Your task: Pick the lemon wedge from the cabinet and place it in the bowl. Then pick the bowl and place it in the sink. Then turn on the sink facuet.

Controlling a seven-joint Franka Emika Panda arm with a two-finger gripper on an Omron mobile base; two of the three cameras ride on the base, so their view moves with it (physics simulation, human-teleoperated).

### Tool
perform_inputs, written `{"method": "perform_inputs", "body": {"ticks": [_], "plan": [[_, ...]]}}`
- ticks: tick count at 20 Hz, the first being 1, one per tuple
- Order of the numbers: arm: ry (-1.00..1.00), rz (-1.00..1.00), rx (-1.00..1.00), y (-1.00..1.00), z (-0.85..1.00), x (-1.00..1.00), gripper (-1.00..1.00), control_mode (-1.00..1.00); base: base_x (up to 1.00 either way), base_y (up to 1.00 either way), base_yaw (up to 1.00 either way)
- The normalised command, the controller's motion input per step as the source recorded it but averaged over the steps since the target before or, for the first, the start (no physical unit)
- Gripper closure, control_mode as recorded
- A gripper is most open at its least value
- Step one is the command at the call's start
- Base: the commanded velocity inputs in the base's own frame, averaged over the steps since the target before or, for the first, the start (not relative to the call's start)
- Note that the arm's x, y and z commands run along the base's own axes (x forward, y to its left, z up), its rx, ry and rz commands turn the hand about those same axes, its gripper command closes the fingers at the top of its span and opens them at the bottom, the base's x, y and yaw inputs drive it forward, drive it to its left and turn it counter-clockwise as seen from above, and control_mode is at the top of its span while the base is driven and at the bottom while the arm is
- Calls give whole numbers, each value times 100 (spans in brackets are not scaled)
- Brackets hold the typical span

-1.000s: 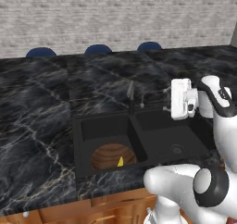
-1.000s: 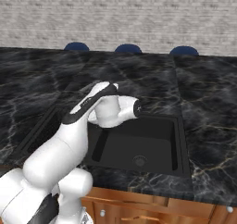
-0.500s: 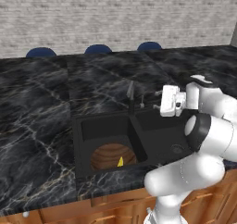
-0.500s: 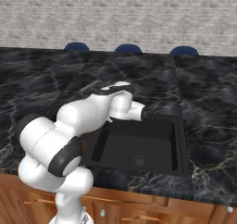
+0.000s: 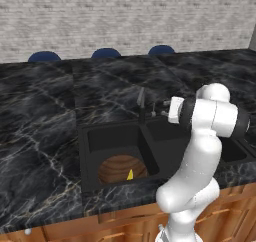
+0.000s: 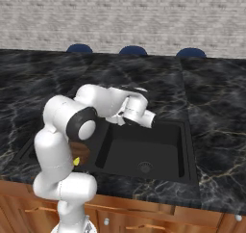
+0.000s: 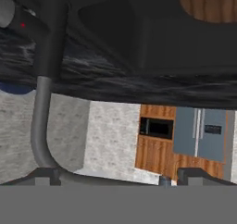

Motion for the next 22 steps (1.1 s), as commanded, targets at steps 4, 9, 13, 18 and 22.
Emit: {"method": "perform_inputs", "body": {"ticks": [4,9,13,18,22], "plan": [[5,0,10,0,-40,42,-100,-100,0,0,0],[2,-2,13,0,-18,32,-100,-100,0,0,0],[2,-3,15,0,0,27,-100,-100,0,0,0],[7,-4,9,3,0,29,-100,-100,0,0,0],[5,-8,1,18,0,25,-100,-100,0,0,0]]}}
